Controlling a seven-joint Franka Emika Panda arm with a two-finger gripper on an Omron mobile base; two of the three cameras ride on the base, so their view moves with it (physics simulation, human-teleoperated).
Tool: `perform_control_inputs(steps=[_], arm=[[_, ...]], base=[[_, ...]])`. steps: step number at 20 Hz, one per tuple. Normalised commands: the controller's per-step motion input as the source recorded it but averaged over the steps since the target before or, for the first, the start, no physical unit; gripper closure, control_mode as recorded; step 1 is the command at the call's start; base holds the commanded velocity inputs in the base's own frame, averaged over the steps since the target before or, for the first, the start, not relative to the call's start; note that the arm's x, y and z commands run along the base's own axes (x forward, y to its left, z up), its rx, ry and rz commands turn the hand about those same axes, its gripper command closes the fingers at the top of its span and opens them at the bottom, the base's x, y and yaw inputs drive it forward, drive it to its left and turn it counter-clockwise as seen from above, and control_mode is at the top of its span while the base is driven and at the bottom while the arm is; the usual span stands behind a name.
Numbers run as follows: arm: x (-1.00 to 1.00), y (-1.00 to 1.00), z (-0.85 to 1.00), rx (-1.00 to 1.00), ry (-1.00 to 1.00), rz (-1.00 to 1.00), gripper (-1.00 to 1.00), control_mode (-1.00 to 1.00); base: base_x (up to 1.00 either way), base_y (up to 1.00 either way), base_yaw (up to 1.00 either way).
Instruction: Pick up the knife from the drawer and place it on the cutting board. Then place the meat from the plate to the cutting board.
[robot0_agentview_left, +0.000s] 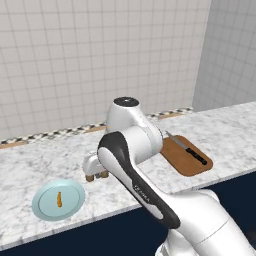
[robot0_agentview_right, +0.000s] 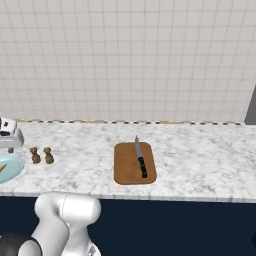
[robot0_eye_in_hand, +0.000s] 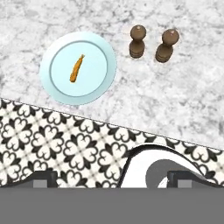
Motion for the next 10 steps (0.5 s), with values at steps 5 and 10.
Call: perform_control_inputs(steps=[5,10], arm=[[0.0,0.65,-0.34,0.0,0.09,0.0,-1.0,-1.0],[0.03,0.61,-0.56,0.0,0.03,0.0,-1.0,-1.0]], base=[[0.0,0.0,0.0],[0.0,0.0,0.0]])
